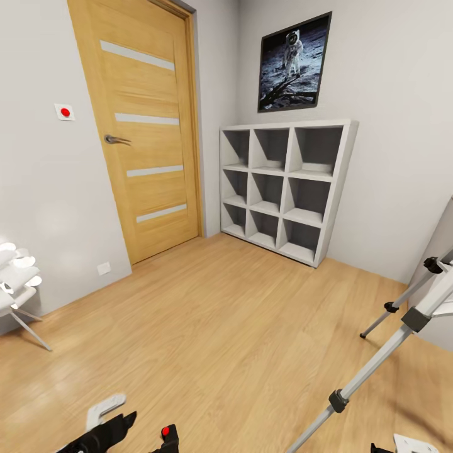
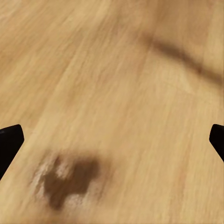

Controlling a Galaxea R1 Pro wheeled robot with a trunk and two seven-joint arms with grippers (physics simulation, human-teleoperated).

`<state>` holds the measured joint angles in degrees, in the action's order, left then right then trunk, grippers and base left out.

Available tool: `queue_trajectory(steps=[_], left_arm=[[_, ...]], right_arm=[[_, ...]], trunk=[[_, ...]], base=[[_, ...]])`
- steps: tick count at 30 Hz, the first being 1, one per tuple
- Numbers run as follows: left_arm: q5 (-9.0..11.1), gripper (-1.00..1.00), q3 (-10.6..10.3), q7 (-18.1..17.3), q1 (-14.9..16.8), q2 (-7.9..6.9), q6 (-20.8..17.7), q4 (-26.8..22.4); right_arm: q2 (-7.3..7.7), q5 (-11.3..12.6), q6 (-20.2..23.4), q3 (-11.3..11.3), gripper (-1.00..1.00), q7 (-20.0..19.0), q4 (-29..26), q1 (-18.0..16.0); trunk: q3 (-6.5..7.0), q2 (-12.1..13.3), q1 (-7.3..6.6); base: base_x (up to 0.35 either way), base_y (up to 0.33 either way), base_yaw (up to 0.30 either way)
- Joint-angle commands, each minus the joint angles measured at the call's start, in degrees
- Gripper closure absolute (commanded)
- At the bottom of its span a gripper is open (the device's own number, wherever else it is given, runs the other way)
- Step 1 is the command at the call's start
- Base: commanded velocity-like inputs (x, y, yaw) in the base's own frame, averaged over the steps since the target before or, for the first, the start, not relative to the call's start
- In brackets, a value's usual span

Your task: Attach the digital camera to the camera tripod in the bedroom.

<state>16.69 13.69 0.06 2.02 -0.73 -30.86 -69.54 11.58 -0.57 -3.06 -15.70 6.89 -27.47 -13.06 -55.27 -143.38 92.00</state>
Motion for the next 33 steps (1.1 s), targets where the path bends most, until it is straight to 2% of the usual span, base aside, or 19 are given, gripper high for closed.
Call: queue_trajectory(steps=[1,9,10,16,17,20,22,24,29,33], left_arm=[[0.38,-1.00,0.06,-0.02,0.18,0.03,-0.40,-0.01],[0.49,-1.00,0.01,-0.13,4.35,0.53,-0.79,3.17],[0.50,-1.00,-0.12,-0.14,6.82,1.09,-0.86,5.31],[0.21,-1.00,-0.53,-0.09,12.88,2.76,-0.93,10.74],[0.10,-1.00,-0.85,-0.02,15.08,3.41,-0.94,12.54],[0.01,-1.00,-1.83,0.05,18.34,4.21,-0.99,15.07],[-0.08,-1.00,-5.32,0.14,23.76,5.18,-0.98,19.07],[-0.10,-1.00,-7.26,0.22,25.52,5.72,-0.95,20.33],[-0.10,-1.00,-12.19,0.36,27.91,7.15,-0.55,22.99],[-0.24,-1.00,-15.04,0.47,28.62,7.79,-0.22,25.11]], right_arm=[[-0.03,-0.05,-0.20,-0.11,-1.00,0.05,0.05,-0.04],[0.01,-0.05,-0.16,-0.12,-1.00,0.05,0.05,-0.04],[0.02,-0.05,-0.15,-0.15,-1.00,0.05,0.05,-0.04],[0.02,0.02,-0.16,-0.20,-1.00,0.05,0.05,0.00],[0.02,0.03,-0.17,-0.20,-1.00,0.05,0.05,0.00],[0.02,0.03,-0.21,-0.21,-1.00,0.05,0.05,0.01],[0.06,-0.02,-0.32,-0.21,-1.00,0.05,0.05,0.03],[0.08,-0.03,-0.34,-0.21,-1.00,0.05,0.05,0.02],[0.07,-0.04,-0.30,-0.21,-1.00,0.05,0.05,0.01],[0.04,-0.04,-0.27,-0.21,-1.00,0.05,0.05,0.02]], trunk=[[-0.05,-0.02,-0.01],[-0.05,-0.02,-0.01],[-0.05,-0.02,-0.01],[-0.05,-0.02,-0.01],[-0.05,-0.02,-0.01],[-0.05,-0.02,-0.01],[-0.05,-0.02,-0.01],[-0.05,-0.02,-0.01],[-0.05,-0.02,-0.01],[-0.05,-0.02,-0.01]], base=[[0.000,0.000,0.000],[0.000,0.000,0.000],[0.000,0.000,0.000],[0.000,0.000,0.000],[0.000,0.000,0.000],[0.000,0.000,0.000],[0.000,0.000,0.000],[0.000,0.000,0.000],[0.000,0.000,0.000],[0.000,0.000,0.000]])
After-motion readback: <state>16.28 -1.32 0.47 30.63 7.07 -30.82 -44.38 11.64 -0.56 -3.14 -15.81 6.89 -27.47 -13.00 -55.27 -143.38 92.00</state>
